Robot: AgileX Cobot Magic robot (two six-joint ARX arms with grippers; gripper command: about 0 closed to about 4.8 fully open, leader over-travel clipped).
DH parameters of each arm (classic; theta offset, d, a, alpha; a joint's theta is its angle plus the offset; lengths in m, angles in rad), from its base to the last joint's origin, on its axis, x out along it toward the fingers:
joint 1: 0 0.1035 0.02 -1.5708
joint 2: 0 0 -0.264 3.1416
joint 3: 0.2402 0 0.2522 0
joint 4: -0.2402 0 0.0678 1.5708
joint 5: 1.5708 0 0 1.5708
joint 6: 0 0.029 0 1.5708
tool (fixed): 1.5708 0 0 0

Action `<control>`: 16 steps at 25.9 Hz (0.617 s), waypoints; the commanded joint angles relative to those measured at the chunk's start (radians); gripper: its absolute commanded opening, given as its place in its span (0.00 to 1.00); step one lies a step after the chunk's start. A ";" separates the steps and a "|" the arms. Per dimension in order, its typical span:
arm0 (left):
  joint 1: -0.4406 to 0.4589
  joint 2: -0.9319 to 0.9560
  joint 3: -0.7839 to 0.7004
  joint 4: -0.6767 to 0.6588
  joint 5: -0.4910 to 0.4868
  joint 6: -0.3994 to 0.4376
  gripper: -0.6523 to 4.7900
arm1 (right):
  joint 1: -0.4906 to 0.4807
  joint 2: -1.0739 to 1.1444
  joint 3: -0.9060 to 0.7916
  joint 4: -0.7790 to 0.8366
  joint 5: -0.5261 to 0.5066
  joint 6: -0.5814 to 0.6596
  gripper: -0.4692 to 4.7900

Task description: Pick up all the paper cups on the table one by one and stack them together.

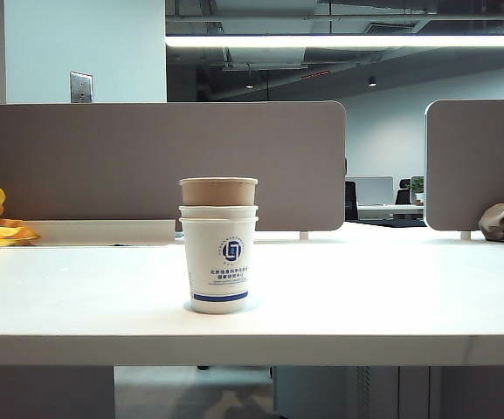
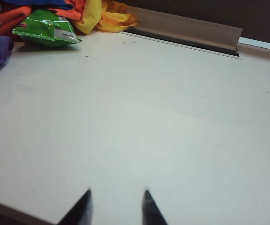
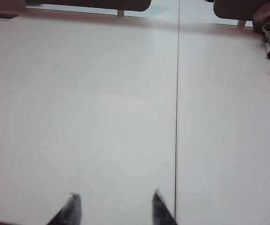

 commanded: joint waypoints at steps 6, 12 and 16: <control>-0.003 0.001 0.001 -0.005 -0.001 -0.003 0.37 | 0.000 0.000 -0.004 0.002 0.002 0.002 0.47; -0.003 0.001 0.001 -0.005 0.000 -0.003 0.37 | 0.000 0.000 -0.004 0.002 0.002 0.002 0.47; -0.006 0.001 0.002 0.000 0.129 0.032 0.37 | 0.000 0.000 -0.004 0.002 -0.001 0.002 0.47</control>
